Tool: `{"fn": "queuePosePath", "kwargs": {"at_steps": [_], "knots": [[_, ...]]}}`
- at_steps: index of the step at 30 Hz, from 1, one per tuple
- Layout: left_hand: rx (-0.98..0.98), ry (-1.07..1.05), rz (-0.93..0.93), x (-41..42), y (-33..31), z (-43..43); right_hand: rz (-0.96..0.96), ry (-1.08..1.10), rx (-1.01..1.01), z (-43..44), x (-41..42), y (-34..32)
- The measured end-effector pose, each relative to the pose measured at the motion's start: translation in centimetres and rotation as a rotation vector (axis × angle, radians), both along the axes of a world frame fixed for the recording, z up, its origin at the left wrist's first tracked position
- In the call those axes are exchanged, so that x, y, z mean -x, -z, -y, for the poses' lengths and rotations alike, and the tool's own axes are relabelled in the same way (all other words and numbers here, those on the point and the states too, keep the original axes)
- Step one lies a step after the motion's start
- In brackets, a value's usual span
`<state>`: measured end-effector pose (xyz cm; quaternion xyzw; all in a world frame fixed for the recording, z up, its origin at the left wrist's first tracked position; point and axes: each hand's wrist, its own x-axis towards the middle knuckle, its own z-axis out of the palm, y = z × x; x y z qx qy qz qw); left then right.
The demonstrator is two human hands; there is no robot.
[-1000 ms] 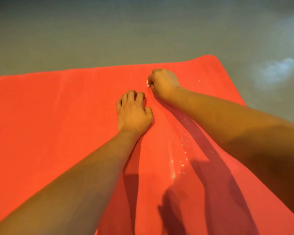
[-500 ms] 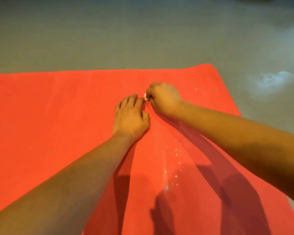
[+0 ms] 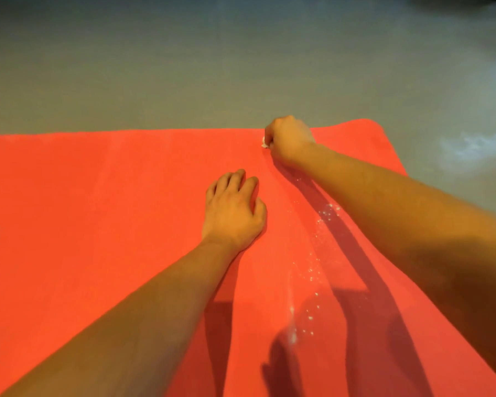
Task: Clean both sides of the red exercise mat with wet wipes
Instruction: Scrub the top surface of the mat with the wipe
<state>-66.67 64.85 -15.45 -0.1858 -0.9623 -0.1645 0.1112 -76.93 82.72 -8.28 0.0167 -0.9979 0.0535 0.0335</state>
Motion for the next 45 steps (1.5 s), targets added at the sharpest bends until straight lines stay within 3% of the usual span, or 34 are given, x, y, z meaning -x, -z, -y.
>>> {"fn": "queuePosePath", "kwargs": {"at_steps": [6,16,30,33,39,45], "knots": [[0.006,0.056,-0.013,-0.1,0.0,-0.2,-0.044,-0.072,0.006,-0.4,-4.3,1.8],[-0.029,0.068,-0.022,0.3,0.2,-0.1,-0.045,0.041,0.008,-0.8,4.3,0.6],[-0.046,0.102,-0.086,0.1,-0.5,0.0,-0.058,-0.224,0.072,1.0,-16.8,2.3],[-0.05,0.095,-0.088,0.3,-0.4,0.0,-0.016,-0.242,0.062,0.8,-15.0,1.6],[-0.049,0.065,-0.09,0.5,-0.2,0.0,0.015,-0.033,0.055,0.3,-6.3,1.3],[-0.071,0.103,-0.073,0.3,-0.3,0.1,0.019,-0.033,0.113,1.1,-12.5,1.5]]}}
